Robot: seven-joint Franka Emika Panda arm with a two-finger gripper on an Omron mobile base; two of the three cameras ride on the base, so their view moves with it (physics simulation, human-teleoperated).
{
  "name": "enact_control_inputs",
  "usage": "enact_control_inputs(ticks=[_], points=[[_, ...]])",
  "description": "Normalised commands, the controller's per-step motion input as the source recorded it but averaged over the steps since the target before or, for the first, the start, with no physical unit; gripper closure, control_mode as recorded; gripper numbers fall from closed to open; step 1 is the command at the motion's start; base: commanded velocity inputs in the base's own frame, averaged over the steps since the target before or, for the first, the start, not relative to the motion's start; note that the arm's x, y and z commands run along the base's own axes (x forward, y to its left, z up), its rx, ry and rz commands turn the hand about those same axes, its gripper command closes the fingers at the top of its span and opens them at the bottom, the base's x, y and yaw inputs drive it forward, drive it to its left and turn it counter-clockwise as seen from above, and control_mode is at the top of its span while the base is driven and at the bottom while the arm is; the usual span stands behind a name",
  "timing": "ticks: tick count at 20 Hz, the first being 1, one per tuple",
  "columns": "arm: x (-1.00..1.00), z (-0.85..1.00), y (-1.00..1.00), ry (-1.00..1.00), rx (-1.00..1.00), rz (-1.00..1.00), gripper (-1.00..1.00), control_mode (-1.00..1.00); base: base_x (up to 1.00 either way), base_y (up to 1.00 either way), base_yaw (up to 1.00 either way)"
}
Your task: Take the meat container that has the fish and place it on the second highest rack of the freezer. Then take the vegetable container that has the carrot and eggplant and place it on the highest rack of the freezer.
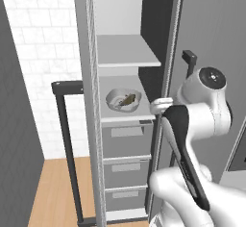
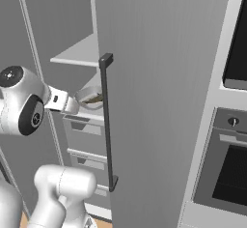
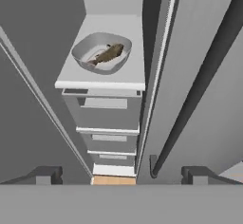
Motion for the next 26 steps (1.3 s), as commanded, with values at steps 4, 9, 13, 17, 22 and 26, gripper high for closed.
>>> enact_control_inputs(ticks=[4, 9, 13, 17, 22, 26], points=[[-0.34, 0.15, -0.24, 0.1, -0.16, 0.06, -1.0, -1.0, 0.0, 0.0, 0.0], [-0.83, -0.1, -0.31, 0.0, 0.06, 0.17, -1.0, -1.0, 0.0, 0.0, 0.0], [-0.55, -0.09, -0.02, 0.03, 0.01, 0.09, -1.0, -1.0, 0.0, 0.0, 0.0], [0.08, -0.01, 0.0, 0.01, 0.0, 0.02, -1.0, -1.0, 0.0, 0.0, 0.0], [0.04, 0.0, 0.0, 0.0, 0.0, 0.0, -1.0, -1.0, 0.0, 0.0, 0.0], [0.0, 0.0, 0.0, 0.0, 0.0, 0.0, -1.0, -1.0, 0.0, 0.0, 0.0]])
